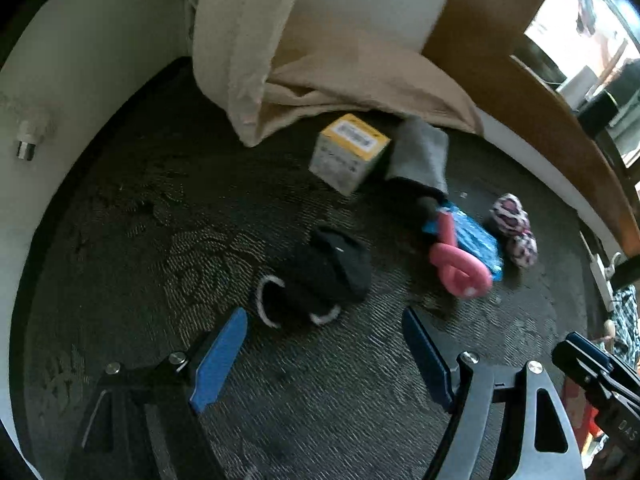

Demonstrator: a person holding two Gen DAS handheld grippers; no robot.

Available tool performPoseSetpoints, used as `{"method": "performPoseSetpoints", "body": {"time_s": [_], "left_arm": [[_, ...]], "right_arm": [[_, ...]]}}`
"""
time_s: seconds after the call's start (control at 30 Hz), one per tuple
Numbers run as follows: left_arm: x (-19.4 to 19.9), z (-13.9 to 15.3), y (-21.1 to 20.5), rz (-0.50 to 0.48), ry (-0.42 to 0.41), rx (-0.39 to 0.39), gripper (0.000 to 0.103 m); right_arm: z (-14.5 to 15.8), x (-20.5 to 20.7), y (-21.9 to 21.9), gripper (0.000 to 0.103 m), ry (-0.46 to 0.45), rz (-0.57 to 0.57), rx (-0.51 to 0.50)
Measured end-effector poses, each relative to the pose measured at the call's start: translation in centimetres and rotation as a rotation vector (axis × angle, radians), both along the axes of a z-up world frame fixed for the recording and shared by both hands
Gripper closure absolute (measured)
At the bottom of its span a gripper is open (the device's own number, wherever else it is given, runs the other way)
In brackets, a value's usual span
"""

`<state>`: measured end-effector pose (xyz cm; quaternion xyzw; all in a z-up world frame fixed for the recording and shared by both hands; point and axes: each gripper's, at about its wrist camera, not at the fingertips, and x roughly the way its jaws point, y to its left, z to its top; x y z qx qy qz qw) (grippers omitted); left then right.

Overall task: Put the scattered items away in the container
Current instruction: 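Withdraw both grippers from the box toward the remaining items, then grasp black knit hat with left gripper while right gripper grasps pink rubber toy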

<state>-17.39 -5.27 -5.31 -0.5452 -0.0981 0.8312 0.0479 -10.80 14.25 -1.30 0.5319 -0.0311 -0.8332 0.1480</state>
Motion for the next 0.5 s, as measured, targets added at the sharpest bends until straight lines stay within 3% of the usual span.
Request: {"method": "performPoseSetpoints", "body": {"time_s": [0.5], "left_arm": [[-3.7,-3.4,0.5,-0.045,-0.05,0.007,0.021]], "right_arm": [[-2.1,-3.9,-3.5,0.054,-0.04,0.028,0.024]]}}
